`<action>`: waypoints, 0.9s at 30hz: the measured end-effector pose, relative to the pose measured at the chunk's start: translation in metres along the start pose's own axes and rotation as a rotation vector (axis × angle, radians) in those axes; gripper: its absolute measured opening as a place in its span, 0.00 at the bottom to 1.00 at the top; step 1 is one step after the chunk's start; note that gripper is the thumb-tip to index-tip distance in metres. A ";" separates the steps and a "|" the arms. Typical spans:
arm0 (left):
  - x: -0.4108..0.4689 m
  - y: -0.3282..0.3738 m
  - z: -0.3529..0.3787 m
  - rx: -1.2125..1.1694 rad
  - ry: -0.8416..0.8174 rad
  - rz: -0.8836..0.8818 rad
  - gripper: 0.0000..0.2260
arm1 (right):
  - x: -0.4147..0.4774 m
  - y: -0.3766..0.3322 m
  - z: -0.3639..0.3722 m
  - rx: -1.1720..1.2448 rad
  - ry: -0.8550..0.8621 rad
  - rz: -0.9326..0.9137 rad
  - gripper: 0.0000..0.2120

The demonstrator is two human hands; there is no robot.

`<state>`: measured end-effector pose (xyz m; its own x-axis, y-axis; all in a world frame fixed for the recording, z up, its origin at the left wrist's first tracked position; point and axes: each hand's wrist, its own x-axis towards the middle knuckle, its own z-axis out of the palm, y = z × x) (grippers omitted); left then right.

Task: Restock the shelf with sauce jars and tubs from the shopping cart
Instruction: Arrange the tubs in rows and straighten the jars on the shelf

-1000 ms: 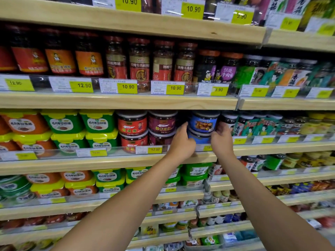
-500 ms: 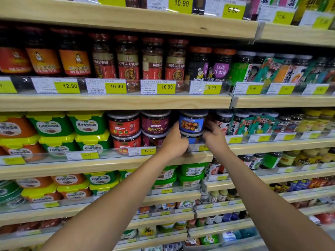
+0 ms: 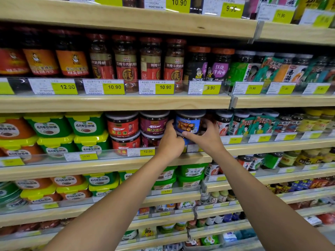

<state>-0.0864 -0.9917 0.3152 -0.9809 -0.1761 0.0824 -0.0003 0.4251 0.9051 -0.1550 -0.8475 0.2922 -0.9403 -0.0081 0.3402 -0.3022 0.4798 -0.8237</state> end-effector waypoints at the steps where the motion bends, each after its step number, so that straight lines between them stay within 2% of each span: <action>1: 0.000 0.001 0.000 0.005 0.005 0.006 0.32 | 0.001 0.000 0.002 -0.022 0.025 -0.005 0.46; 5: -0.002 0.006 -0.001 0.048 -0.021 0.019 0.30 | 0.005 -0.003 0.005 -0.042 0.093 0.011 0.48; 9: -0.004 0.005 0.002 0.053 0.000 0.036 0.26 | 0.006 -0.002 -0.005 0.050 -0.004 0.005 0.34; 11: -0.004 0.005 0.002 0.010 0.027 0.030 0.25 | 0.007 -0.002 -0.007 0.032 0.002 0.010 0.32; 12: -0.004 0.005 0.003 -0.019 0.035 0.022 0.26 | 0.006 -0.005 -0.006 0.012 0.017 0.011 0.33; 16: 0.000 0.010 0.006 -0.116 -0.009 -0.038 0.33 | 0.000 -0.018 0.003 -0.083 0.072 0.049 0.51; 20: 0.000 0.008 0.006 -0.113 0.012 -0.027 0.34 | 0.003 -0.023 0.007 -0.120 0.102 0.069 0.51; 23: -0.005 0.005 0.007 -0.137 0.055 0.005 0.33 | 0.004 -0.025 0.005 -0.060 0.035 0.067 0.51; 27: -0.005 0.007 0.007 -0.128 0.061 0.047 0.30 | 0.005 -0.020 0.005 -0.060 0.081 0.080 0.56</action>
<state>-0.0832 -0.9818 0.3184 -0.9657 -0.2139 0.1475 0.0738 0.3186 0.9450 -0.1540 -0.8613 0.3082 -0.9446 0.1024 0.3119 -0.2142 0.5276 -0.8220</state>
